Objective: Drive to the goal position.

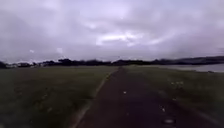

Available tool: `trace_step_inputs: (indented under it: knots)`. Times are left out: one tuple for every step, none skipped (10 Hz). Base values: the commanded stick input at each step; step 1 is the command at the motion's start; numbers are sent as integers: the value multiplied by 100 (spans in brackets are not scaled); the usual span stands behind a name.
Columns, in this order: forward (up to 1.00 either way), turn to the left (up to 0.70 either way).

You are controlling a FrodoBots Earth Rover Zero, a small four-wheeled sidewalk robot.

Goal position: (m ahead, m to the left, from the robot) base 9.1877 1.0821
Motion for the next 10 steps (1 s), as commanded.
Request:
trace_step_inputs:
  knots:
    - [85,0]
    - [85,0]
    - [85,0]
    - [85,0]
    - [85,0]
    - [85,0]
    - [85,0]
    - [85,0]
    - [85,0]
    - [85,0]
